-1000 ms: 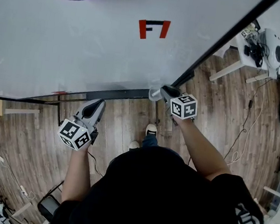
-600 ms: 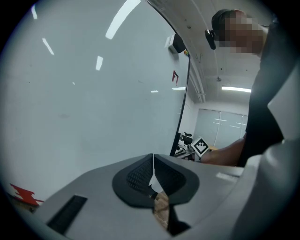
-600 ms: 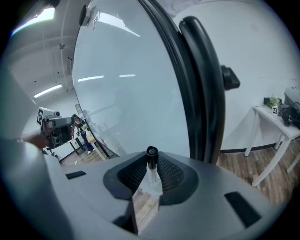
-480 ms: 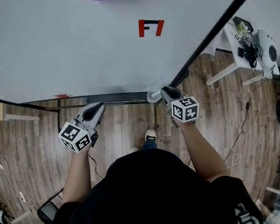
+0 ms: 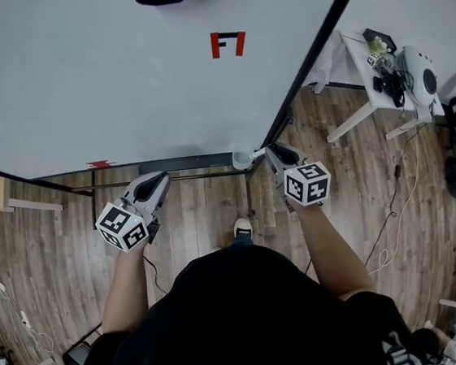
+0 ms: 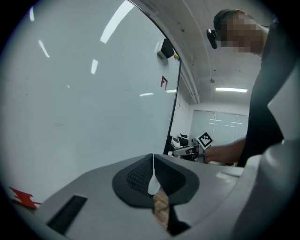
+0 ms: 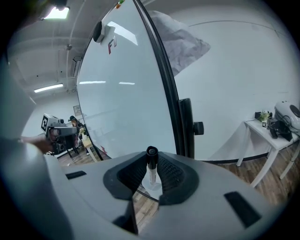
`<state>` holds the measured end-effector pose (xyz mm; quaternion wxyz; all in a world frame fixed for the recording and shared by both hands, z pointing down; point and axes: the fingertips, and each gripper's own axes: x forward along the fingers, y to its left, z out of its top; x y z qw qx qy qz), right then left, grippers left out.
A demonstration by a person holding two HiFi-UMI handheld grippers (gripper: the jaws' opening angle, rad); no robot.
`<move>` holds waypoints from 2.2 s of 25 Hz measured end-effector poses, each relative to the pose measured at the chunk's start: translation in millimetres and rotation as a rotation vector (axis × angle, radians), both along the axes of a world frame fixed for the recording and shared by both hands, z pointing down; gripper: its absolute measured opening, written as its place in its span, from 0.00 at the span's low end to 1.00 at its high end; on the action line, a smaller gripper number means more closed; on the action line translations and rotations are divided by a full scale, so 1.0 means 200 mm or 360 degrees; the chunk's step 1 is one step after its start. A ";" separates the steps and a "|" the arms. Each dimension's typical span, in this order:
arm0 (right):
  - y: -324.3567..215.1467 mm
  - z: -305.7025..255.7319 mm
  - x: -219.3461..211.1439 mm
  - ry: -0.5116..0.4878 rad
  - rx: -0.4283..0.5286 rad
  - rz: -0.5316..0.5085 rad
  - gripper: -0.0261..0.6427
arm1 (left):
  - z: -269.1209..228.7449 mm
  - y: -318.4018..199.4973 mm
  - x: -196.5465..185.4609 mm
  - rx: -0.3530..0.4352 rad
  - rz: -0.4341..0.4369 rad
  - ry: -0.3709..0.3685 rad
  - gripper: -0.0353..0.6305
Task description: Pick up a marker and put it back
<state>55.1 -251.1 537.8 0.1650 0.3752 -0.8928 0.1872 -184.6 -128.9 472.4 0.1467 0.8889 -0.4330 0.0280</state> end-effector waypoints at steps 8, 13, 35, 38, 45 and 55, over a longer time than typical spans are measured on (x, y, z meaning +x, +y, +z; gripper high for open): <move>0.12 -0.08 0.14 -0.0009 0.0038 0.0065 0.13 | -0.02 0.07 0.06 0.0004 0.0047 -0.0009 0.08; 0.22 -0.10 0.21 -0.0023 0.0046 0.0095 0.13 | -0.03 0.12 0.10 0.0012 0.0072 -0.0013 0.08; 0.39 -0.10 0.30 -0.0051 0.0022 0.0143 0.13 | -0.04 0.22 0.15 0.0004 0.0137 -0.0030 0.08; 0.39 -0.09 0.29 -0.0033 0.0015 0.0119 0.13 | -0.03 0.23 0.15 -0.0007 0.0137 -0.0035 0.08; 0.32 -0.10 0.24 -0.0027 0.0016 0.0070 0.13 | -0.02 0.19 0.12 -0.0017 0.0102 -0.0034 0.08; 0.17 -0.07 0.13 -0.0023 0.0001 -0.0030 0.13 | 0.01 0.10 0.11 -0.0041 0.0050 -0.0025 0.08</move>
